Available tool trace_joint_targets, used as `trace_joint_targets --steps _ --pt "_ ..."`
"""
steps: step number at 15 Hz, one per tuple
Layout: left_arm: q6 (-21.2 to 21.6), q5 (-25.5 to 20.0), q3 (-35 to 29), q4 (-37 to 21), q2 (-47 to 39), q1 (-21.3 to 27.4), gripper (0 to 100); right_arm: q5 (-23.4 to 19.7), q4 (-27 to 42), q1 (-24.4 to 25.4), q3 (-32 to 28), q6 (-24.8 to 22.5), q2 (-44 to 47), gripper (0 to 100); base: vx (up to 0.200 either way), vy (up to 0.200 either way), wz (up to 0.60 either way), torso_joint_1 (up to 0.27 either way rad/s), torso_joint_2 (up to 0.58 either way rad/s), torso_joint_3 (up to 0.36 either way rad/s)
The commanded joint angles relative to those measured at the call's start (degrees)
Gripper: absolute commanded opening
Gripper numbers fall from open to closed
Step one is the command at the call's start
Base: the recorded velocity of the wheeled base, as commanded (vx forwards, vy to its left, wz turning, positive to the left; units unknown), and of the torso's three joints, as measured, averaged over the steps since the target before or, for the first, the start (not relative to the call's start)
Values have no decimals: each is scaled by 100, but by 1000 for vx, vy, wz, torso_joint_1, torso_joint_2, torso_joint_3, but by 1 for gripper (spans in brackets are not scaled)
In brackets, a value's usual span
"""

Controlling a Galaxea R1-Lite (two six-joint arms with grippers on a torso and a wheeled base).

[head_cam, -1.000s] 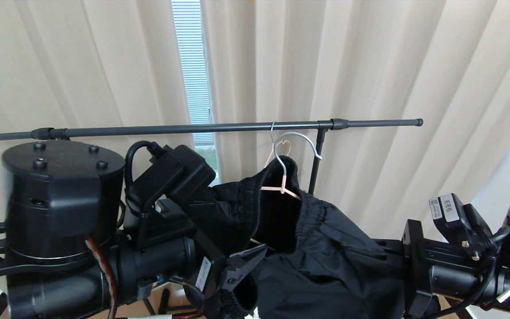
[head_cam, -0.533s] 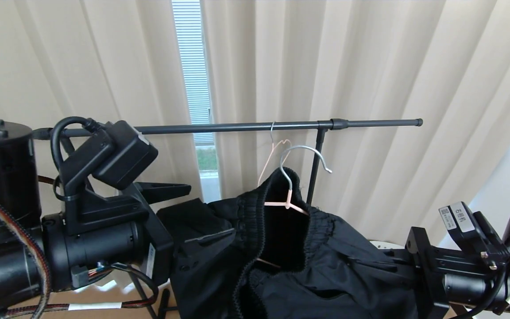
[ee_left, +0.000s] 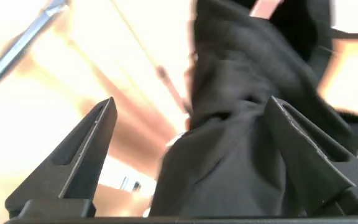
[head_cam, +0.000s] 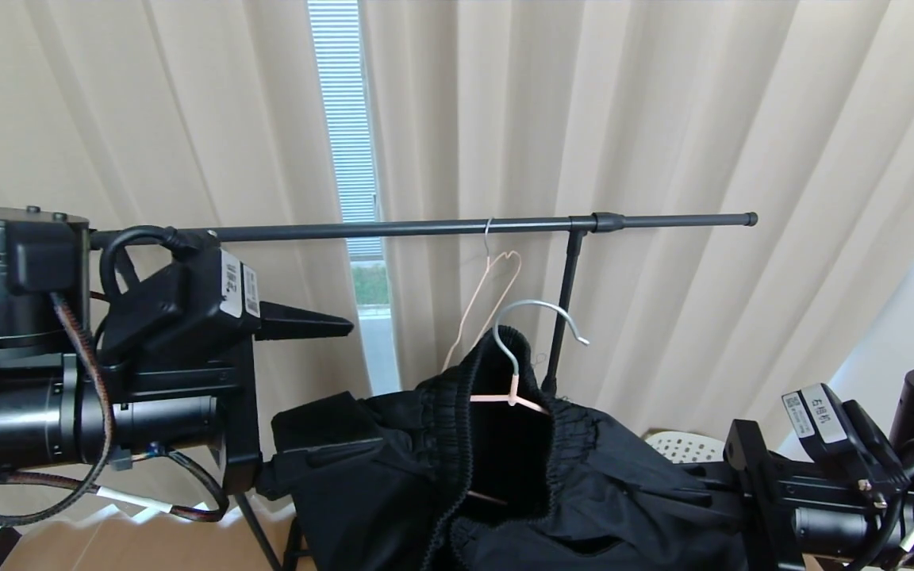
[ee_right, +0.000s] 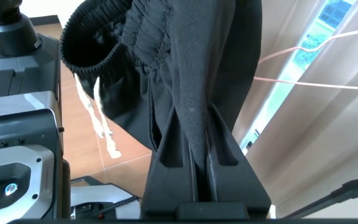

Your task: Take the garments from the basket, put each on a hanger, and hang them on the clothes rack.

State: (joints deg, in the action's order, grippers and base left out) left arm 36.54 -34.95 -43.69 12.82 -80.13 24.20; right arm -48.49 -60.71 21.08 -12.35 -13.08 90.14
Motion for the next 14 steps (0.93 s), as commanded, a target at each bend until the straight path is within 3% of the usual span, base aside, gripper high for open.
trace_joint_targets --steps 1,6,14 --pt "389 -126 -105 -17 -636 -73 100 -2 -11 2 57 -10 -23 0 0 0 0 0 0 0" --pt "574 -583 -386 -17 -1066 -47 100 -116 -11 2 75 -19 -66 0 0 0 0 0 0 0" --pt "706 -803 -421 -201 -1268 199 100 -459 -2 10 145 -98 -233 0 0 0 0 0 0 0"
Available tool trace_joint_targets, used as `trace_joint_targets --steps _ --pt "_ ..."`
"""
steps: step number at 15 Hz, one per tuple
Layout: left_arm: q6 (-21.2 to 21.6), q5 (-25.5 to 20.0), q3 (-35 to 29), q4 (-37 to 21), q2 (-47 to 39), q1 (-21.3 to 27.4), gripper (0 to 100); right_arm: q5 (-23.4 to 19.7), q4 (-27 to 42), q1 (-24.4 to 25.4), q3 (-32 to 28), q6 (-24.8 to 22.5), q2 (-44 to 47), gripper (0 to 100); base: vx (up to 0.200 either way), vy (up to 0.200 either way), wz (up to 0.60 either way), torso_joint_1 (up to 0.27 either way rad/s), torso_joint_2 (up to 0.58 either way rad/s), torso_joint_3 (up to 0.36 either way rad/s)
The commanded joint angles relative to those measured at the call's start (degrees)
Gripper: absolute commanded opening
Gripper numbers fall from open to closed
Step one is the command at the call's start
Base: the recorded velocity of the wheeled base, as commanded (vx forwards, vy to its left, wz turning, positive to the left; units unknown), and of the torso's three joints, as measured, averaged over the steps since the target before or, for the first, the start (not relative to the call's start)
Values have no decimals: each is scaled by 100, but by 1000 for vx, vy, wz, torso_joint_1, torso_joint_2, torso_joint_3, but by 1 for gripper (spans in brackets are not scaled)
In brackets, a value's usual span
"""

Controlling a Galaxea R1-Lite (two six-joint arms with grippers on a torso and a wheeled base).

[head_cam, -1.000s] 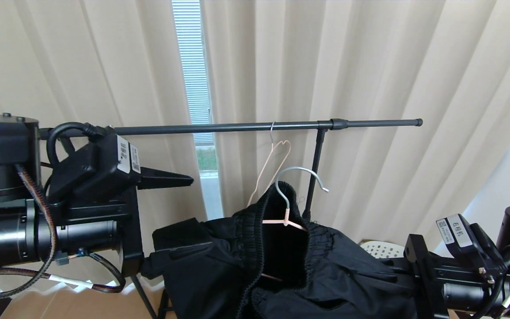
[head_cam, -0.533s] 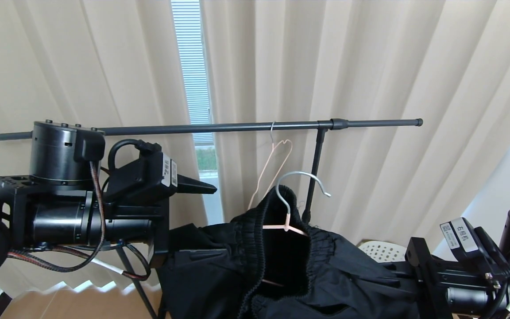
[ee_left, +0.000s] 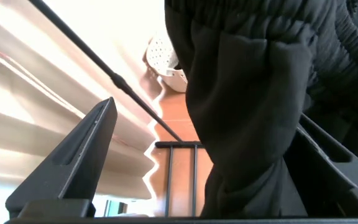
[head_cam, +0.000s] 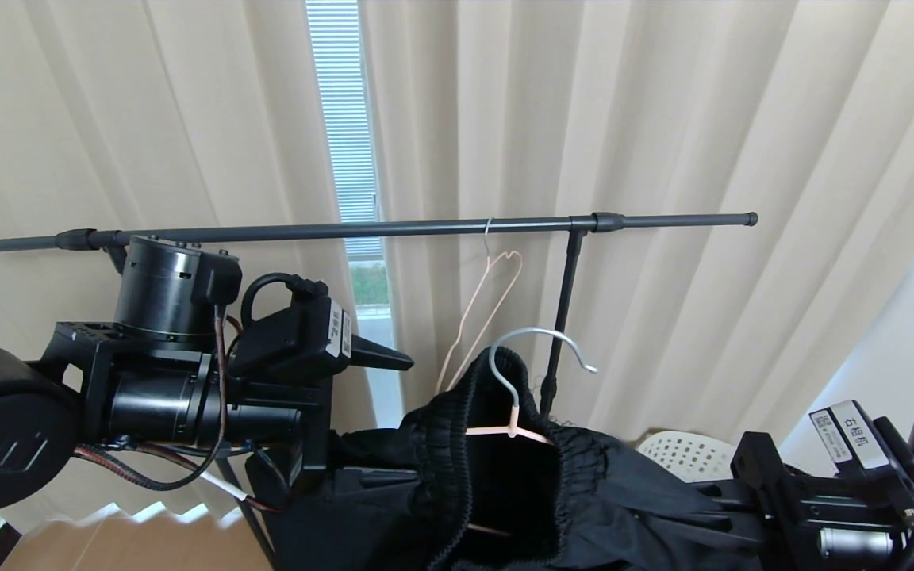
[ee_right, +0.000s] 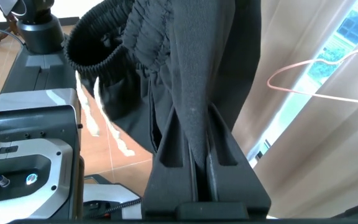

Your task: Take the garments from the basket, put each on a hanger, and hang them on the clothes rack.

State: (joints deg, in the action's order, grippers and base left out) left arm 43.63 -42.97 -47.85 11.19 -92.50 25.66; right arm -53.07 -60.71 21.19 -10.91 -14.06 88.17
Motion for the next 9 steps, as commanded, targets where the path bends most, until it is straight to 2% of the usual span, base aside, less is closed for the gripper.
trace_joint_targets --steps 1,6,7,9 --pt "-4 -1 -32 -117 -31 71 100 -2 -2 8 1 -1 -37 0 0 0 0 0 0 0" --pt "128 -1 65 -214 -22 88 100 -2 -11 8 -25 8 -37 0 0 0 0 0 0 0" --pt "190 -1 83 -223 -13 88 0 -2 -11 8 -34 8 -37 0 0 0 0 0 0 0" --pt "199 -1 144 -223 -5 158 0 7 -11 8 -52 26 -28 0 0 0 0 0 0 0"
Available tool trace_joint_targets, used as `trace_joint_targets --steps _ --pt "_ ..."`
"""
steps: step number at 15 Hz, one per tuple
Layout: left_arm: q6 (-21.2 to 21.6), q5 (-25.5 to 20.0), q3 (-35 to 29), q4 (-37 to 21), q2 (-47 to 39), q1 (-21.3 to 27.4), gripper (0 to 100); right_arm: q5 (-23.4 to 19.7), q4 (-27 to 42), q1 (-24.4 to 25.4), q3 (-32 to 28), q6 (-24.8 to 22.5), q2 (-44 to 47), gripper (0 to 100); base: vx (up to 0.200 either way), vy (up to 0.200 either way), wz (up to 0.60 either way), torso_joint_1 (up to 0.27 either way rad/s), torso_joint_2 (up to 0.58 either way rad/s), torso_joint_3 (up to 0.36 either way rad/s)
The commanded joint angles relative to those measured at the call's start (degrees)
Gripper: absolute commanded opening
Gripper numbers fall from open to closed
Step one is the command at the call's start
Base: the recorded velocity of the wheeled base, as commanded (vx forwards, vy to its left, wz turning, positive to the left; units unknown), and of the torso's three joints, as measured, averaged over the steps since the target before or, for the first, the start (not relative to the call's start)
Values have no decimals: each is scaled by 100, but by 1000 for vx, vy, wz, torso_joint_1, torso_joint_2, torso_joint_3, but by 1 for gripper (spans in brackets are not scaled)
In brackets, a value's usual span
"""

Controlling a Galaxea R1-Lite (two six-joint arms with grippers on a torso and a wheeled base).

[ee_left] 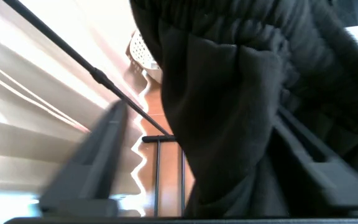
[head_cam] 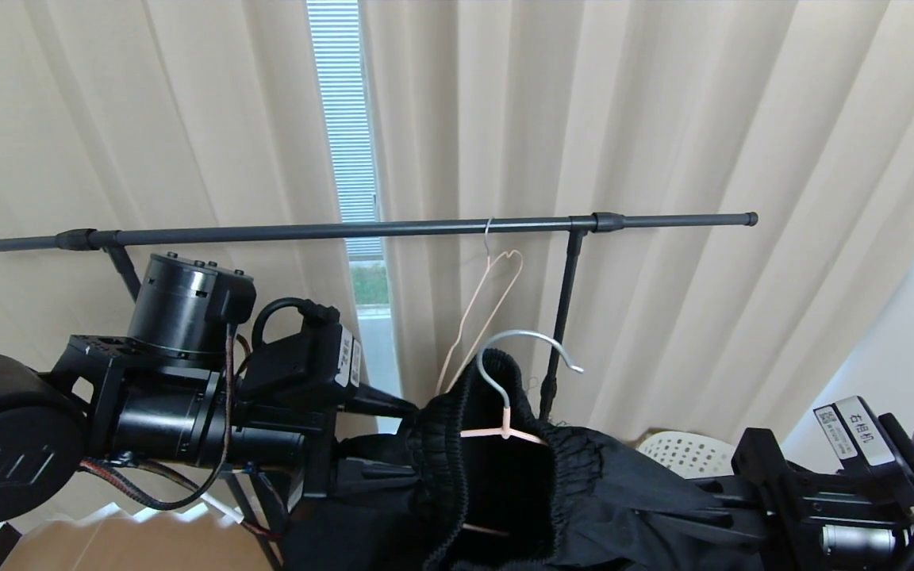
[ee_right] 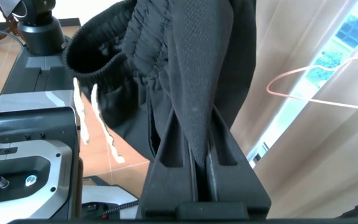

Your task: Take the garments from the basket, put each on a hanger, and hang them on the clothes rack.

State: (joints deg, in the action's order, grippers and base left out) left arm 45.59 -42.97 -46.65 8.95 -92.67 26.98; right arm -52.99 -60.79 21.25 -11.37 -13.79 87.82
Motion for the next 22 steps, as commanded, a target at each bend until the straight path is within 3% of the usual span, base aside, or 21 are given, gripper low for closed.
trace_joint_targets --steps 1,8,9,12,16,20,22 --pt "2 8 60 10 21 27 0 -1 -3 2 -23 8 16 0 0 0 0 0 0 0" --pt "-33 34 130 28 48 -70 0 158 15 2 -119 122 77 0 0 0 0 0 0 0" --pt "-50 34 130 28 48 -79 0 166 24 2 -137 131 77 100 0 0 0 0 0 0" --pt "-59 34 130 37 48 -175 0 105 6 -165 -128 175 42 100 0 0 0 0 0 0" --pt "-112 26 165 37 135 -457 0 -642 6 -648 -111 157 33 100 0 0 0 0 0 0" --pt "-472 17 280 46 399 -720 0 -1336 6 -1009 -111 157 86 100 0 0 0 0 0 0" --pt "-675 8 367 46 584 -861 0 -1433 -3 -1132 -137 148 218 100 0 0 0 0 0 0"
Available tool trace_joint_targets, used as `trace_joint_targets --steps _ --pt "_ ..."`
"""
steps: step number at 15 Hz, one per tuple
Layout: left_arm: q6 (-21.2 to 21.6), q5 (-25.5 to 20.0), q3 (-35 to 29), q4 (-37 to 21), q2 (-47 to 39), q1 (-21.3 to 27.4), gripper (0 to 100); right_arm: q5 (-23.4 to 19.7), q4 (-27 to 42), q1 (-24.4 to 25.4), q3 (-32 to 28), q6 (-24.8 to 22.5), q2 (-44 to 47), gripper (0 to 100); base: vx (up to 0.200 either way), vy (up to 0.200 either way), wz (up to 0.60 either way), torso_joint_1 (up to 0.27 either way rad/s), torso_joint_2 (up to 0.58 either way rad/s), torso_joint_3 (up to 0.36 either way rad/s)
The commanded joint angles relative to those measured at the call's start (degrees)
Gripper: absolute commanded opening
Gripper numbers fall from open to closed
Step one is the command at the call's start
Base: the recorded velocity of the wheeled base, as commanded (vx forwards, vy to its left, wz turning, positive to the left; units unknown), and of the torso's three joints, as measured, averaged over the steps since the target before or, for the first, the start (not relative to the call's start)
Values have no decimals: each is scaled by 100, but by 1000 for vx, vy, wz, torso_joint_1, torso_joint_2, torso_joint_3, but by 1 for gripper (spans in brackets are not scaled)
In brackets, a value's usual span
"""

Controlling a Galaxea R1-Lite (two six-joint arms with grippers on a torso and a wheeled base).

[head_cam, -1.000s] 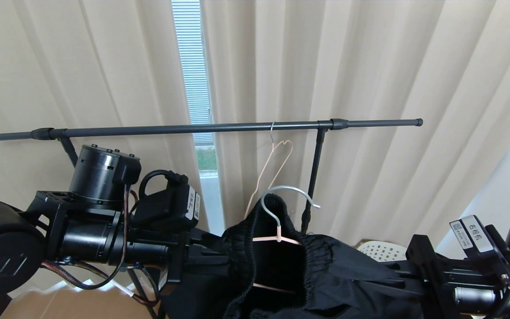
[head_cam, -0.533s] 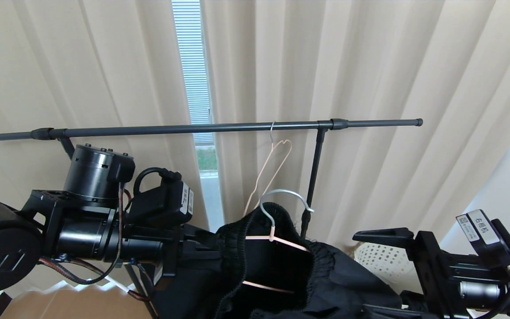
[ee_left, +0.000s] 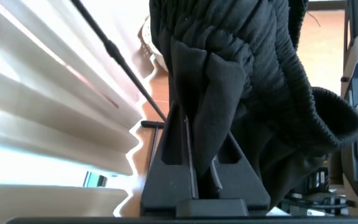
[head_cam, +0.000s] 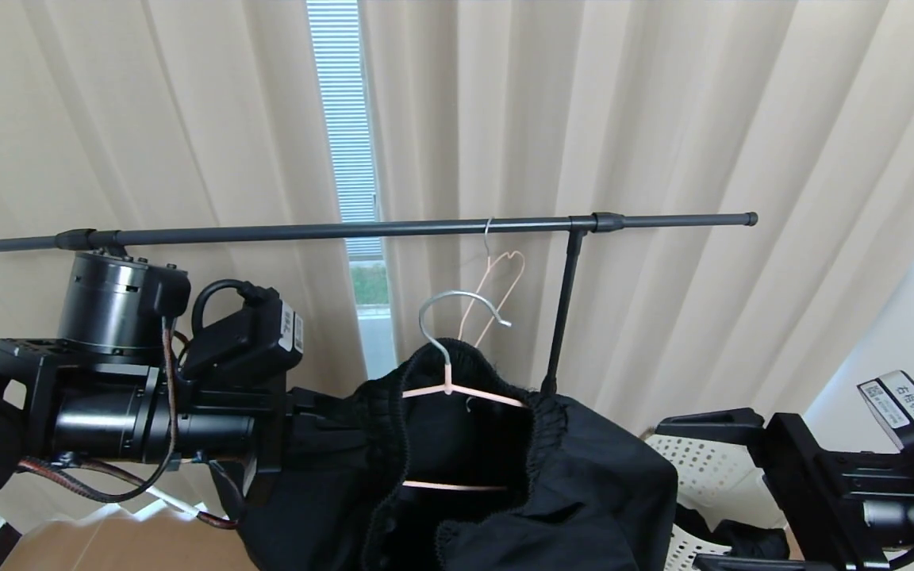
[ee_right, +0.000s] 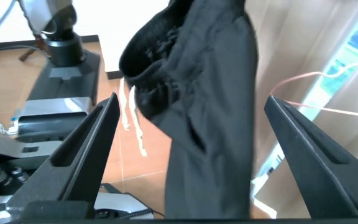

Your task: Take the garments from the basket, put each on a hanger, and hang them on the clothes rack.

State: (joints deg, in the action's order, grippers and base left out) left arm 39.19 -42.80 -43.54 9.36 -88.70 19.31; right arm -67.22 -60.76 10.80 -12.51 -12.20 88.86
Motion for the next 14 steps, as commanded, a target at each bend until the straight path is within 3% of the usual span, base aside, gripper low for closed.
trace_joint_targets --steps 1,7,12,14 --pt "-140 -18 74 4 283 -182 0 7 -6 -113 -76 -10 264 100 0 0 0 0 0 0" --pt "-667 -18 171 13 670 -270 0 429 -68 -254 -419 7 1072 100 0 0 0 0 0 0" --pt "-975 -18 180 13 925 -349 0 675 -753 -254 -340 -1 1749 100 0 0 0 0 0 0" --pt "-984 -18 312 13 1048 -472 0 737 -1333 -254 -235 -1 2118 100 0 0 0 0 0 0"
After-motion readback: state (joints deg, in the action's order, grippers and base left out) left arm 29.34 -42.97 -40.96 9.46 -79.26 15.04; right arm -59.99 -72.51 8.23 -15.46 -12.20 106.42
